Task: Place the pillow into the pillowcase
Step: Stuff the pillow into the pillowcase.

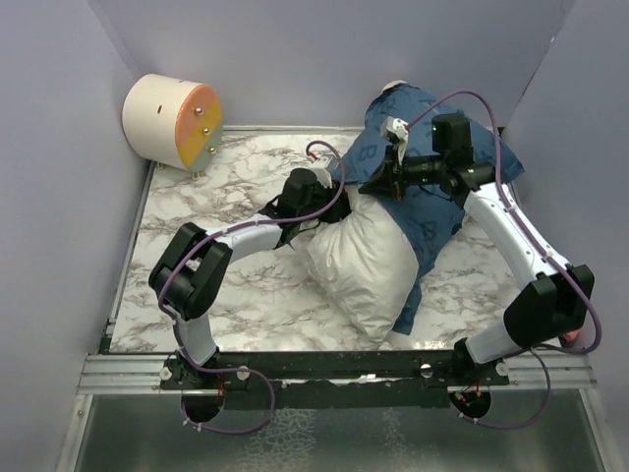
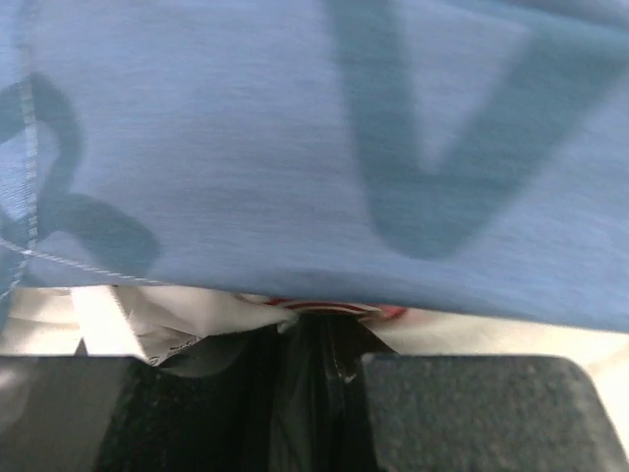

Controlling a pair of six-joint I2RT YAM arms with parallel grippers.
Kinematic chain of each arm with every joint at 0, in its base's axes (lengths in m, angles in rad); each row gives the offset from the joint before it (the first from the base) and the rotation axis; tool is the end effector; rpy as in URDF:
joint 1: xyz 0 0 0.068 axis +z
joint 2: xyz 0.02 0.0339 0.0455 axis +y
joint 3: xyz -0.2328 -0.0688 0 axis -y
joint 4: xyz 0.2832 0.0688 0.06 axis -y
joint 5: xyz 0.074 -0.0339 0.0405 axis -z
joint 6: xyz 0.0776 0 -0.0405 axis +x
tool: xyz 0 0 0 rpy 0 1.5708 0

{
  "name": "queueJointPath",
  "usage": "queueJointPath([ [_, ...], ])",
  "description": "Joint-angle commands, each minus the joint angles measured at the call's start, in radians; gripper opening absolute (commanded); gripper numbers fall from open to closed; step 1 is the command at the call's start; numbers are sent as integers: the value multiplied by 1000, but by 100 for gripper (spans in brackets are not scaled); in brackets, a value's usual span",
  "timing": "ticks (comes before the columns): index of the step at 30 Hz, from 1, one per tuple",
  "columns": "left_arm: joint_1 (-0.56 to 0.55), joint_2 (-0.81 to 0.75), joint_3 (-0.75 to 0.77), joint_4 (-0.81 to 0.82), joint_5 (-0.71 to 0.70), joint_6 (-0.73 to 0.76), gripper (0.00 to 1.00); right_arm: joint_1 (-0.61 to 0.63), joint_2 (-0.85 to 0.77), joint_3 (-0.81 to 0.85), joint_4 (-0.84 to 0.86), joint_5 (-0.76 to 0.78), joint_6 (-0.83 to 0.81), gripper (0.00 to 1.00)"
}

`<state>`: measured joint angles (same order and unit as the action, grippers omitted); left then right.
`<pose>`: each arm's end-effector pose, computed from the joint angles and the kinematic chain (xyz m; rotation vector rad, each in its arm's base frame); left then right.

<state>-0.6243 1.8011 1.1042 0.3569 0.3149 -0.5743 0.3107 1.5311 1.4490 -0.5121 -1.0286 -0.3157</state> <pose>0.3658 -0.2931 0.1551 0.2801 2.0351 -1.0817 0.3533 0.1833 0.3188 -1.1496 1.6632 1.0916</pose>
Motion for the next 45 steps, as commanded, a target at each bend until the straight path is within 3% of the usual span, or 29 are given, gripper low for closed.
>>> queueJointPath([
  [1,-9,60,-43,76,-89,-93,8,72,-201,-87,-51,-230,-47,1],
  [6,14,17,-70,185,-156,-139,11,72,-271,-307,-168,-139,-182,1],
  [12,12,-69,-146,357,5,-106,28,70,-260,-444,-274,134,-338,6],
  [16,14,-176,-230,304,53,-24,43,68,-354,-405,-306,183,-344,41],
  [19,21,-262,-280,212,40,45,48,68,-385,-304,-344,228,-357,62],
  [24,59,-473,-318,3,-61,154,63,67,-334,-65,-436,228,-336,79],
  [27,87,-604,-325,-96,-127,200,79,68,-288,42,-375,268,-233,87],
  [31,111,-755,-343,-175,-161,205,92,69,-149,180,-294,383,-105,87],
  [34,121,-839,-365,-224,-137,172,94,97,-10,292,-324,475,-75,86],
  [39,129,-948,-476,-269,-58,42,94,149,105,300,-301,714,-79,85],
  [42,130,-1033,-600,-210,-29,-85,94,151,140,261,-278,827,-97,77],
  [44,130,-1097,-686,-160,-33,-180,94,151,157,228,-267,876,-114,64],
  [45,130,-1126,-729,-127,-33,-228,94,151,158,212,-261,889,-118,53],
])
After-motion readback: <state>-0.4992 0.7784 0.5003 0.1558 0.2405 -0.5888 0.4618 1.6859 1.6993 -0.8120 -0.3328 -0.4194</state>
